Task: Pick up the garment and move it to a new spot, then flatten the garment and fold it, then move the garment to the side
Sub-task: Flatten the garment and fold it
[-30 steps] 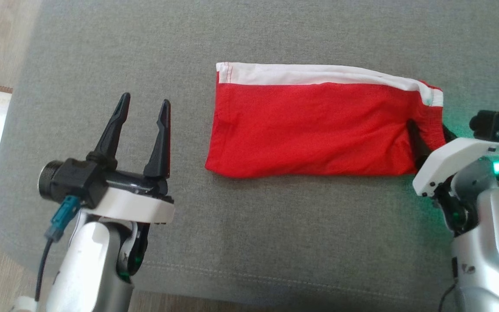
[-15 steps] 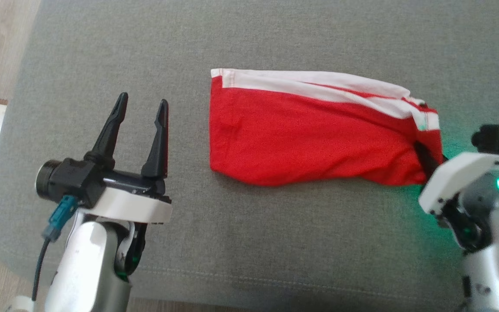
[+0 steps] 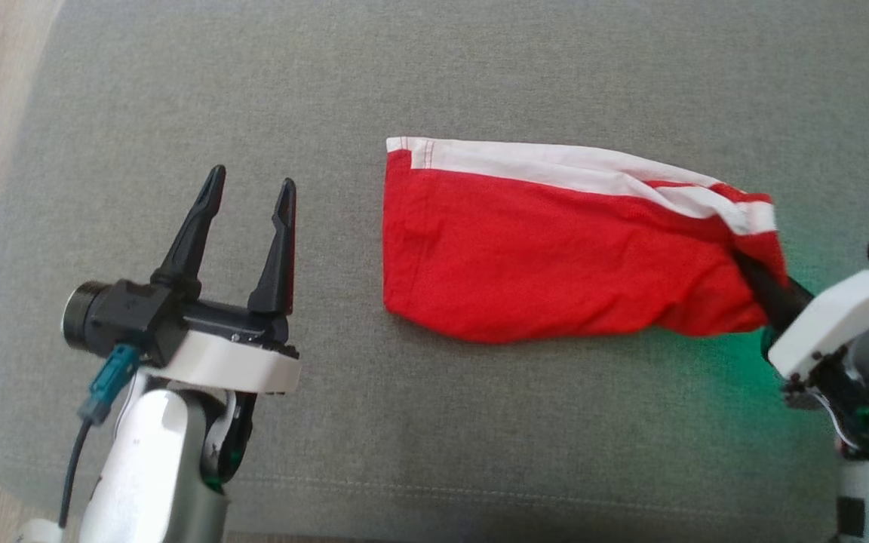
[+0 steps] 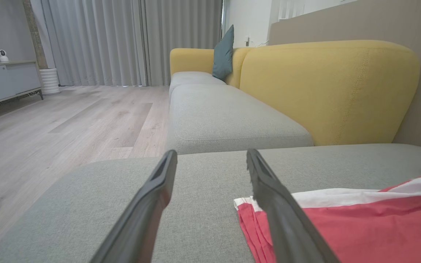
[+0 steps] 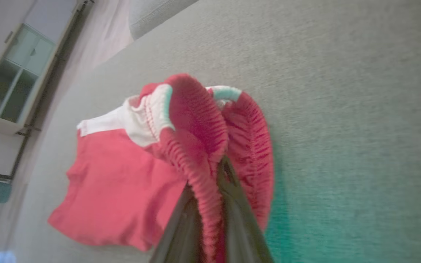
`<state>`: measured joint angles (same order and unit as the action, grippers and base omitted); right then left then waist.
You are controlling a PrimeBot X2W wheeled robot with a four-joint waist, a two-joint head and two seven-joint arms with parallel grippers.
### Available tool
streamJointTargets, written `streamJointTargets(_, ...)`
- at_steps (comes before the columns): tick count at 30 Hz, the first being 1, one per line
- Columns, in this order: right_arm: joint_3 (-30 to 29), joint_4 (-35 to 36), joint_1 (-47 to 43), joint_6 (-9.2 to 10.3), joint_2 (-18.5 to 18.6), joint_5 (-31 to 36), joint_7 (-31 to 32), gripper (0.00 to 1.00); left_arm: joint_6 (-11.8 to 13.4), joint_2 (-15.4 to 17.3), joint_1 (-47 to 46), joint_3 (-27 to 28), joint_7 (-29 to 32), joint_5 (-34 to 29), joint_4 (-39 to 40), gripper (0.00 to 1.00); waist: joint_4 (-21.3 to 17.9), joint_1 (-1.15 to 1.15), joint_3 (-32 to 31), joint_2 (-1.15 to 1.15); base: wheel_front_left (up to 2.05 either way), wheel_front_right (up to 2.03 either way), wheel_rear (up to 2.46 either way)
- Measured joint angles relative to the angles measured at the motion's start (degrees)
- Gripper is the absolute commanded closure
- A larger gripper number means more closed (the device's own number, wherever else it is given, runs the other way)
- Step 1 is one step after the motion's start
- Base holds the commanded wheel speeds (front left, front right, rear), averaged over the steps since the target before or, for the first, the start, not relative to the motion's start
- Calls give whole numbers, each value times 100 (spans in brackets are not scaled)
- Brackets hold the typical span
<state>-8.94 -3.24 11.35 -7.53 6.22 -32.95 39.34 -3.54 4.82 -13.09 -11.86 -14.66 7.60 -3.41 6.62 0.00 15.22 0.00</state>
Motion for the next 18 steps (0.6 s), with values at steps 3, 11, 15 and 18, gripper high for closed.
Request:
streamJointTargets(3,-27,88,149,0,-169,-580,427,100,-1,-1,1,0,0,0,5,0,-16,0,-1,0,0,0,0)
streamJointTargets(11,425,-275,1141,0,-271,-1858,801,100,-54,-38,-1,-20,0,5,1,0,108,0,31,0,0,0,0)
streamJointTargets(15,1148,-867,1513,0,-274,-2419,382,100,-57,-64,-2,-20,0,5,-5,0,226,0,58,0,0,0,0)
streamJointTargets(18,1797,-1296,1863,0,-265,-2412,-10,100,-58,-90,-4,-19,0,7,-25,0,316,0,89,0,0,0,0)
